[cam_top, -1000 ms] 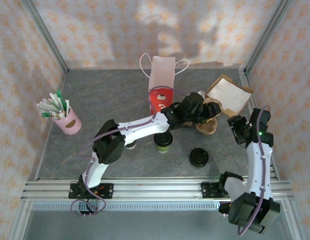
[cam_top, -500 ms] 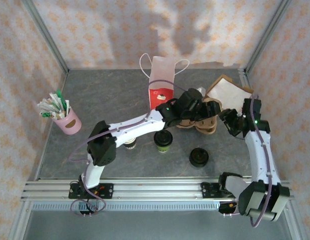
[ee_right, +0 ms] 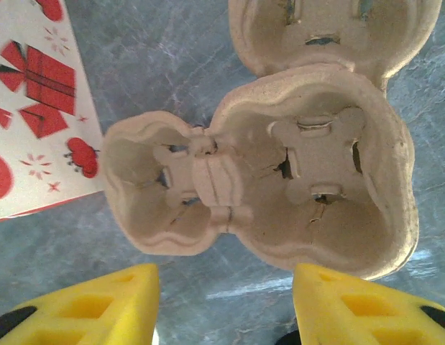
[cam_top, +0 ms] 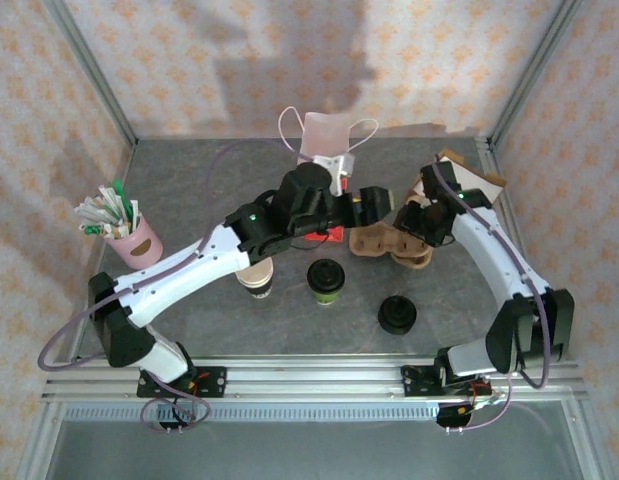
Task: Pack the takeout coffee
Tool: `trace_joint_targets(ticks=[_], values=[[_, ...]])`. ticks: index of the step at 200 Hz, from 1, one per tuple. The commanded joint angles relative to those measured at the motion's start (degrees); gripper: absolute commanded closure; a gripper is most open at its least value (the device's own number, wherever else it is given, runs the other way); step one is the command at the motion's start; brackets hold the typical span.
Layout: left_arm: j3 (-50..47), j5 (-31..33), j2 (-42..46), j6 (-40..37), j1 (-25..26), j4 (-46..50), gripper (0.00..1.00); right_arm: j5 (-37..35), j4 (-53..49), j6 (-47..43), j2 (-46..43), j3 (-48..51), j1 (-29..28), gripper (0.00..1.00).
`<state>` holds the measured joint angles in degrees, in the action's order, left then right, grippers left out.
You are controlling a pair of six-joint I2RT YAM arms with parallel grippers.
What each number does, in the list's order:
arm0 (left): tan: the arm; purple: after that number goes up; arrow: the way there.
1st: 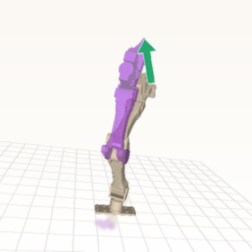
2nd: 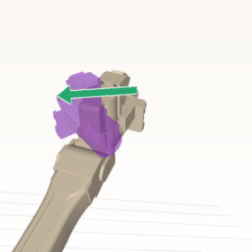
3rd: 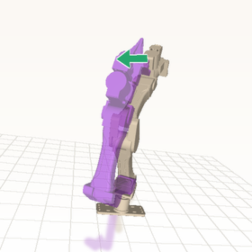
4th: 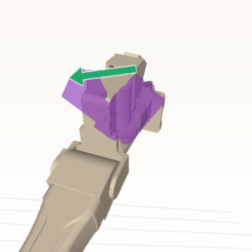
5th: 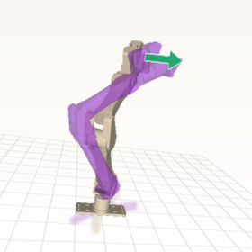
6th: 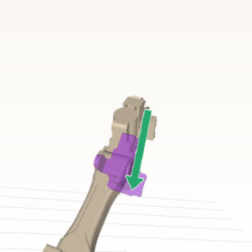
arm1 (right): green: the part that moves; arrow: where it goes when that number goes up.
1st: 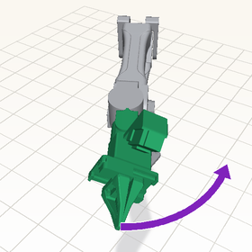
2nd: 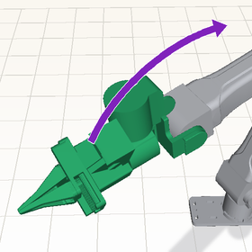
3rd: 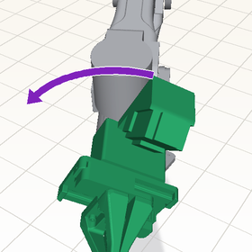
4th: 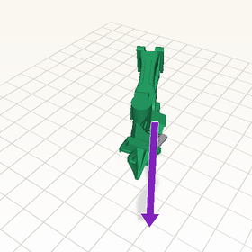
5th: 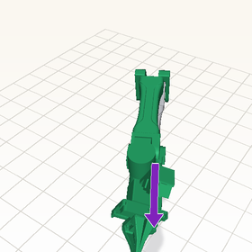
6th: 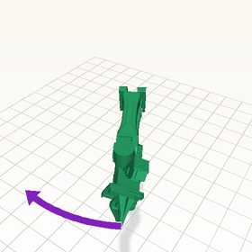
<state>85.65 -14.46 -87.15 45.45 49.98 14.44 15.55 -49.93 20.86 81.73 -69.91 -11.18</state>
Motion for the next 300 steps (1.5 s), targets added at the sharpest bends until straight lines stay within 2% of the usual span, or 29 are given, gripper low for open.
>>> trace_joint_targets(ticks=[1,28,64,86,145,230,263,300], values=[[-6.9,1.8,4.0,-2.1,-2.7,0.3,0.12,-8.4,-5.6,-3.3,3.8,-3.9,-2.9,0.45],[-16.0,2.9,10.1,-2.7,-6.0,-0.4,0.08,-12.2,-6.9,-3.3,8.6,-6.7,-5.8,0.38],[-25.2,4.4,16.4,-2.3,-9.0,-1.2,0.05,-15.5,-8.2,-3.5,14.8,-10.4,-8.2,0.36],[-27.7,4.2,17.8,-2.0,-10.3,-1.3,0.05,-17.4,-9.1,-3.5,18.1,-12.5,-9.4,0.34],[-30.2,2.6,18.7,-1.7,-13.5,-2.2,0.04,-16.4,-8.5,-3.9,24.0,-14.1,-10.3,0.32],[-30.8,1.1,17.5,-1.1,-15.1,-3.4,0.04,-17.6,-8.9,-4.6,27.3,-14.5,-10.5,0.39],[-30.9,1.1,17.1,-0.8,-15.2,-3.5,0.04,-17.6,-8.6,-4.8,27.2,-14.3,-10.5,0.50],[-31.0,1.3,17.2,-0.5,-15.4,-3.5,0.04,-17.8,-8.7,-5.0,25.9,-14.3,-10.4,0.56]])
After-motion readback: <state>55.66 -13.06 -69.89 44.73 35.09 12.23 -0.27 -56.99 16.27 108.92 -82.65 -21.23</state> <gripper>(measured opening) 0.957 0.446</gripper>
